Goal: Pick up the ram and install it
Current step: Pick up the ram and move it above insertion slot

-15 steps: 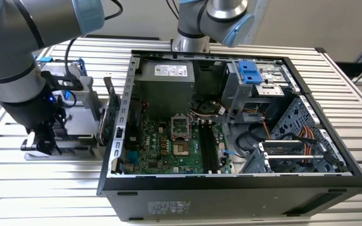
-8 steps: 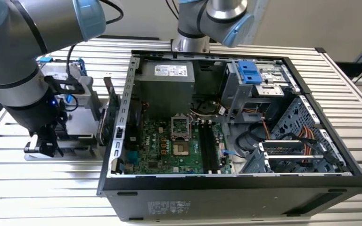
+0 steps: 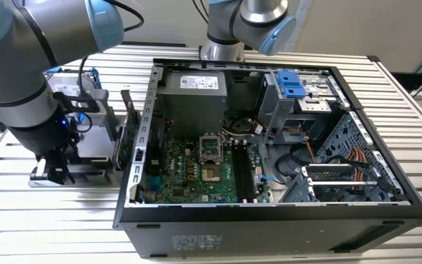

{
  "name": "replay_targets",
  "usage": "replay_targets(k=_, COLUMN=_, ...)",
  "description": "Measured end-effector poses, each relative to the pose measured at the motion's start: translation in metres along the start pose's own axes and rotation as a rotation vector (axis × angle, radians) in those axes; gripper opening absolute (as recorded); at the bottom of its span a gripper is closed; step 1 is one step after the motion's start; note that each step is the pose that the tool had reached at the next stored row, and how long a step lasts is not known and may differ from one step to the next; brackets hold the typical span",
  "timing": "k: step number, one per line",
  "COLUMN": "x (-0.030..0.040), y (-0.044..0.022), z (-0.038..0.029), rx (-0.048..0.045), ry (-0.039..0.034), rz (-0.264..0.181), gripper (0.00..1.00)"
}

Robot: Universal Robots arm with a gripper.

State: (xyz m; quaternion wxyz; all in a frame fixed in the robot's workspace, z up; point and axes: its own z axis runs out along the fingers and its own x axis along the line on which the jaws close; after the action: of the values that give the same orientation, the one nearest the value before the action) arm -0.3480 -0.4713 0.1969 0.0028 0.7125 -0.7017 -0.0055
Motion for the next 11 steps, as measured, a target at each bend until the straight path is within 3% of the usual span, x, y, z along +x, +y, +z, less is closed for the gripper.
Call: replay_targets(k=11, x=-0.0016, y=0.0014, z=0.0043, rx=-0.0001, ry=0.0000, rz=0.000, gripper=1.00)
